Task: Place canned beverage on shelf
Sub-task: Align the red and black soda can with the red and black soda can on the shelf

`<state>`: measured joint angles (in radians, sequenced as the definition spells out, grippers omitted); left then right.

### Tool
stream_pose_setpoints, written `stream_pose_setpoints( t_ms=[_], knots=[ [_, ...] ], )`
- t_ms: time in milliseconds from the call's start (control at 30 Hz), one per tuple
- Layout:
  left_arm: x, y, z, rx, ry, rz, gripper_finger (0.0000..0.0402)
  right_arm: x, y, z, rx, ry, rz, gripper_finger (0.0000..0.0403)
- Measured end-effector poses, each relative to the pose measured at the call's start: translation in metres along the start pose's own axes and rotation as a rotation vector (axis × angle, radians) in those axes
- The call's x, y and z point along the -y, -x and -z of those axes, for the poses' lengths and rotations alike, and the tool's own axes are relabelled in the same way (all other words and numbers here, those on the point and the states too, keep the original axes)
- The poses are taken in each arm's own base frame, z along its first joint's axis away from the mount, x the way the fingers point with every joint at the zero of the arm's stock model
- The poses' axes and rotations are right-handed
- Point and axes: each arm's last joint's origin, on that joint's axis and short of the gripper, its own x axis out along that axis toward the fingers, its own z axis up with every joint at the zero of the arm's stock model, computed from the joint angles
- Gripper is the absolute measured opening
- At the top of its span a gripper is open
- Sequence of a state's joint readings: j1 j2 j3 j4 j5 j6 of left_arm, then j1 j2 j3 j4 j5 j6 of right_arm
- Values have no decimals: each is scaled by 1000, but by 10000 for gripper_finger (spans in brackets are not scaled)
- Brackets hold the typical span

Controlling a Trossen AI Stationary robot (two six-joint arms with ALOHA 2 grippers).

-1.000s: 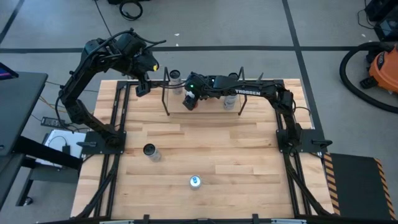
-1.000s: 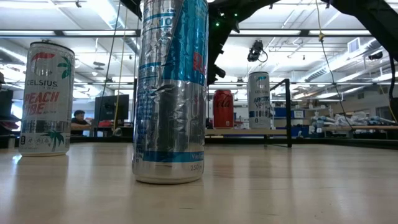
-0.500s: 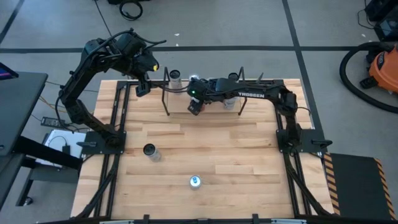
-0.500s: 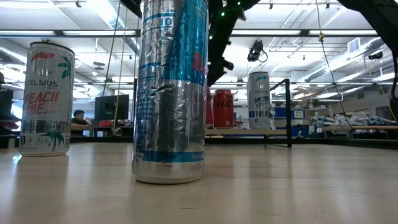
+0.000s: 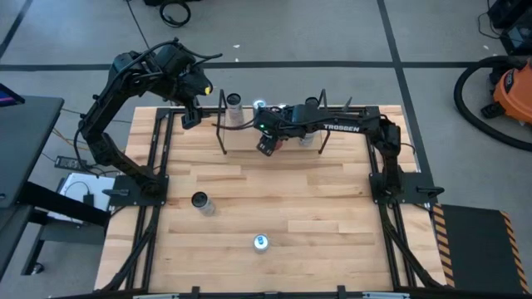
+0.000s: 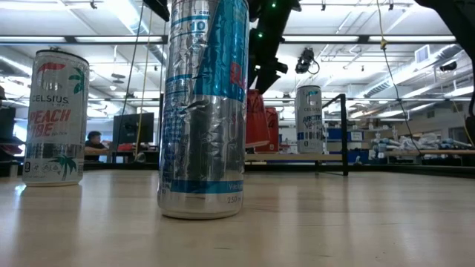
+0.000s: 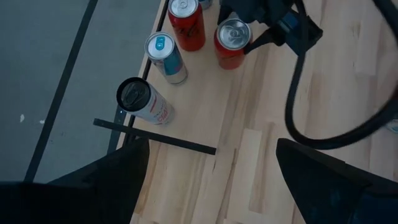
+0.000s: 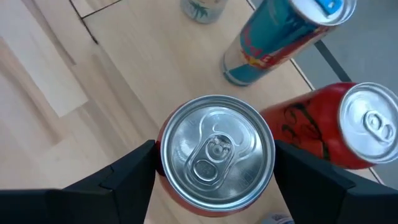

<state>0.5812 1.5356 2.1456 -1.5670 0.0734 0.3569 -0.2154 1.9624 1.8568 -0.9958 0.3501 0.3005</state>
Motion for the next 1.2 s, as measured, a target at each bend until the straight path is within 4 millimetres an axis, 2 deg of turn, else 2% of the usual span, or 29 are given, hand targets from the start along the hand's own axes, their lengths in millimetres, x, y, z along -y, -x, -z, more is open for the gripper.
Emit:
stream_pose_setpoints(
  t_ms=[267, 433, 700, 900, 1200],
  knots=[
    [0, 0, 0, -1, 0, 0, 354, -6, 4, 6, -28, 14, 23, 297],
    [0, 0, 0, -1, 0, 0, 354, -2, 13, 6, -11, -3, 55, 297],
    [0, 0, 0, -2, 5, 0, 354, 4, 15, 6, -17, -13, 81, 297],
    [1, 5, 2, 10, 5, -4, 354, 9, 25, 11, -45, -22, 93, 297],
    [2, 10, 5, 21, 5, -8, 354, 7, 45, 13, 5, -16, 103, 297]
  ],
)
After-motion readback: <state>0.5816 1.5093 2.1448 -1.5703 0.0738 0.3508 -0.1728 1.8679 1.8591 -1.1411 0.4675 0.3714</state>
